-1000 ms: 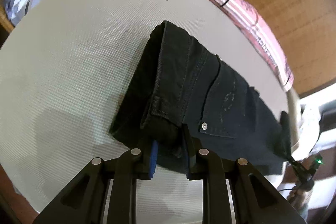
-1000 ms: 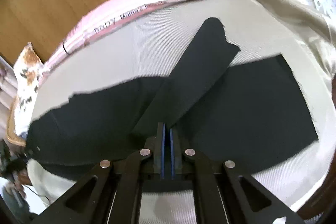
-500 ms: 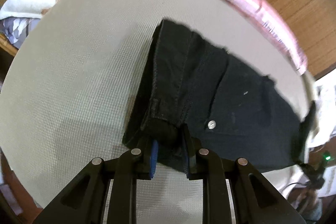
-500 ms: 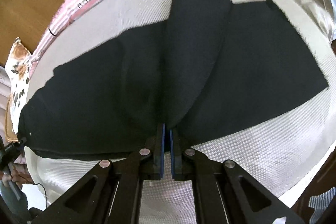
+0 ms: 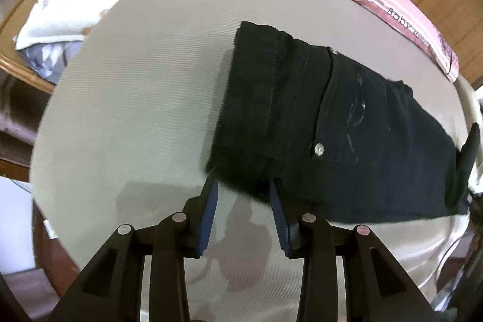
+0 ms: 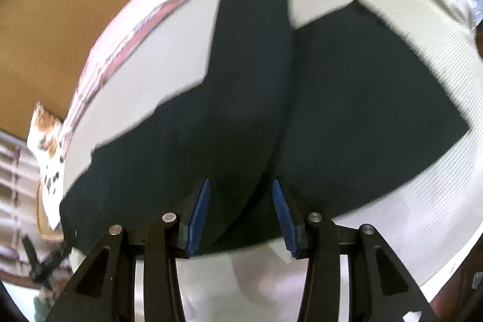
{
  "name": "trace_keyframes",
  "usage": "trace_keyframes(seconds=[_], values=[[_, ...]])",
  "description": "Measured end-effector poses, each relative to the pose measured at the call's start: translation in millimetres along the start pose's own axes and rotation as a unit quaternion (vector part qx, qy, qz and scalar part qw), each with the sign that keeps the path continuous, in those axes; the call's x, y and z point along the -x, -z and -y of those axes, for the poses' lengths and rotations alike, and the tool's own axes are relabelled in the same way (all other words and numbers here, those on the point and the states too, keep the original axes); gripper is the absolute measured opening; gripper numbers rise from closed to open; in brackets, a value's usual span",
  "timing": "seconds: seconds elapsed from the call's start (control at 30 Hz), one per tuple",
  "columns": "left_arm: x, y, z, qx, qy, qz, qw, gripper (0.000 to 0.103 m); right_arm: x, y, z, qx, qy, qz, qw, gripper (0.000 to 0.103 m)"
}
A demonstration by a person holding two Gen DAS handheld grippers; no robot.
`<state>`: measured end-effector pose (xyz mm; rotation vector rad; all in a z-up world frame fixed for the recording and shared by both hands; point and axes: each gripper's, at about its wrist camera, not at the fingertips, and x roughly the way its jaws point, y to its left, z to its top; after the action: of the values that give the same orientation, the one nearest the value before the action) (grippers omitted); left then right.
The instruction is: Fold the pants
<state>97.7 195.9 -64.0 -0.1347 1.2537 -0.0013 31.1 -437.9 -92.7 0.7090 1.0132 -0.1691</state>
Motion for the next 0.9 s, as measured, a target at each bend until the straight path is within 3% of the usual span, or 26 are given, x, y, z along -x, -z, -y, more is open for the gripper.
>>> trace_keyframes(seconds=[0.07,0.17,0.33,0.4,0.53,0.7,0.9], values=[[16,3,4,-0.004,-0.016,0.026,0.9995,0.037,1,-17,12,-0.015,-0.003,0.013,1.000,0.042],[33,2,21,-0.020,-0.007,0.057,0.9982,0.037,-4,-47,29,-0.035,-0.014,0.031,0.999,0.042],[32,-6,95,-0.094,0.068,0.070,0.9908,0.037,-20,-81,38,-0.044,-0.040,0.032,0.998,0.041],[23,-9,131,-0.123,0.103,0.061,0.9852,0.037,-29,-89,27,-0.033,-0.053,0.025,0.998,0.031],[3,-12,205,-0.178,0.174,0.040,0.9677,0.037,-50,-99,-6,-0.001,-0.065,0.008,0.998,0.028],[-17,-2,285,-0.243,0.215,0.013,0.9457,0.037,-80,-104,-30,0.028,-0.080,-0.038,0.996,0.028],[-27,27,354,-0.312,0.270,-0.024,0.9104,0.037,-52,-108,-21,0.029,-0.105,-0.015,0.994,0.032]])
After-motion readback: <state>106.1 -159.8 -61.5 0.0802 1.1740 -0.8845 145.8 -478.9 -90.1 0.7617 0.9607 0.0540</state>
